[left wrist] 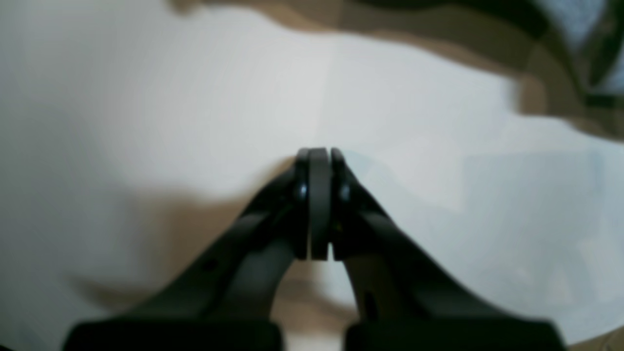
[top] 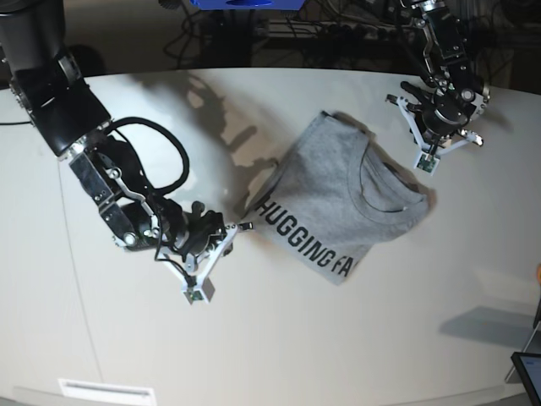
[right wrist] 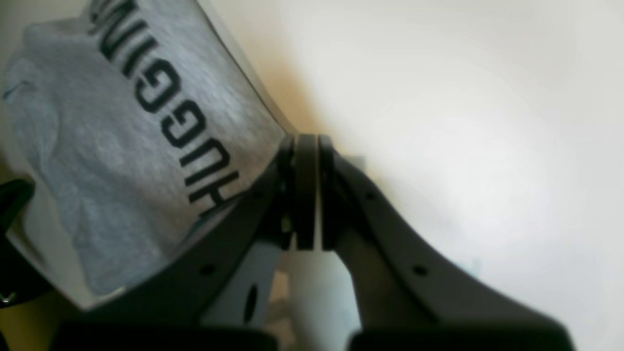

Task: Fold the T-shirt properly
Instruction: 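Grasp the flipped bundle's corners with both grippers and rotate it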

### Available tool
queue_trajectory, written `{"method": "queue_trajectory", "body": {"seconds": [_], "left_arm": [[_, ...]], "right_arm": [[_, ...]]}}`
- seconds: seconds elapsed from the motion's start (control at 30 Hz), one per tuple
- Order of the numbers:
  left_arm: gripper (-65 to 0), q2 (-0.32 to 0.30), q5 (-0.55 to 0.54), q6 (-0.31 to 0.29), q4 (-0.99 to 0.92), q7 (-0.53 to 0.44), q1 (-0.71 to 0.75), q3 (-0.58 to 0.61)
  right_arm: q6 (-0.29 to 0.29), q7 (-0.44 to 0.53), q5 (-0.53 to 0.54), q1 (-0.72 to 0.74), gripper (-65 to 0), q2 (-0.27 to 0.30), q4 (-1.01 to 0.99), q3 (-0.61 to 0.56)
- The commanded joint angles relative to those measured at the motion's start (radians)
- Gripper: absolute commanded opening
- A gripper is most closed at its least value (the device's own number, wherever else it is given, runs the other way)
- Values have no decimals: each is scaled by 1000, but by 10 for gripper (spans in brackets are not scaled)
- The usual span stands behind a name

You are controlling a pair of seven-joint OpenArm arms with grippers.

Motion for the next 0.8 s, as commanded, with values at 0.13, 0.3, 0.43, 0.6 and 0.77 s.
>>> {"method": "queue_trajectory", "body": {"seconds": [0.13, 0.3, 0.43, 0.6, 0.77], "left_arm": [[-650, -11, 9, 3, -36, -7, -60, -14], [-650, -11, 10, 3, -65, -5, -113, -7], [-650, -11, 10, 3, -127, -5, -169, -3], [-650, -11, 12, 3, -208, -5, -248, -1], [-650, -16, 12, 3, -283, -7, -333, 52]], "right_arm": [[108, 25, -105, 29, -638, -45, -78, -24], [140, 24, -232, 21, -638, -109, -139, -83], [140, 21, -238, 8, -638, -122, -135, -120], [140, 21, -238, -35, -638, -122, -133, -133], [140, 21, -240, -81, -638, -114, -132, -134]]}}
